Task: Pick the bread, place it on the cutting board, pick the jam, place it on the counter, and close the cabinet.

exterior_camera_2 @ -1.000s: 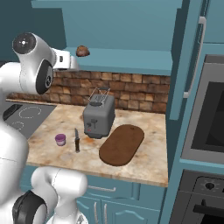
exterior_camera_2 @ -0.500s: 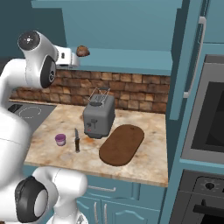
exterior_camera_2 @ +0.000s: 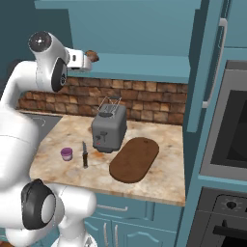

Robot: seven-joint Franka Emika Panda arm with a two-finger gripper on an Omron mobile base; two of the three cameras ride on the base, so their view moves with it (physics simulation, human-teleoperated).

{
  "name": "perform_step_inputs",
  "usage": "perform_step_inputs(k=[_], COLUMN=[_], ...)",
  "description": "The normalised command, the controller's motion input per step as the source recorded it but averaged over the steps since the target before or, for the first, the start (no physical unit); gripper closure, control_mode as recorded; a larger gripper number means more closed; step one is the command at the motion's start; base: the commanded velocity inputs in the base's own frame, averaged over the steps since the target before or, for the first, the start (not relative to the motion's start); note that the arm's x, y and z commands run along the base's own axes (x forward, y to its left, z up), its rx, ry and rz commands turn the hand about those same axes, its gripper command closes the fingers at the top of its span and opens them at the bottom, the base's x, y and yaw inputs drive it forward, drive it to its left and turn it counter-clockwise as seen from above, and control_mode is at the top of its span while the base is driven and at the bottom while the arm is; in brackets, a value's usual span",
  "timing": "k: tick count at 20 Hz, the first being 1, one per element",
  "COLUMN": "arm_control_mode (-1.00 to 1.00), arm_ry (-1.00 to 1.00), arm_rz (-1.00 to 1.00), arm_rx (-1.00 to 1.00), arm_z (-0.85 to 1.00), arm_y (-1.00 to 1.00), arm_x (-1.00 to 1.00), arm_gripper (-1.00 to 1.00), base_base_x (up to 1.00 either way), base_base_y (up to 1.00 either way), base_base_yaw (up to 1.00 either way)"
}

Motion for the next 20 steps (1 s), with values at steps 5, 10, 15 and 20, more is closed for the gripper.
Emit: perform_step_inputs(k=[5,10,15,20], arm_control_mode=[-1.00,-1.00,-1.00,-1.00], arm_ry=[0.00,0.00,0.00,0.00], arm_rz=[0.00,0.00,0.00,0.00], arm_rx=[0.00,0.00,0.00,0.00], arm_z=[0.00,0.00,0.00,0.00], arm_y=[0.00,0.00,0.00,0.00], arm_x=[0.30,0.32,0.33,0.31], arm_gripper=[-1.00,-1.00,-1.00,-1.00], base_base_x=[0.00,0.00,0.00,0.00], base_base_y=[0.00,0.00,0.00,0.00], base_base_yaw=[0.00,0.00,0.00,0.00])
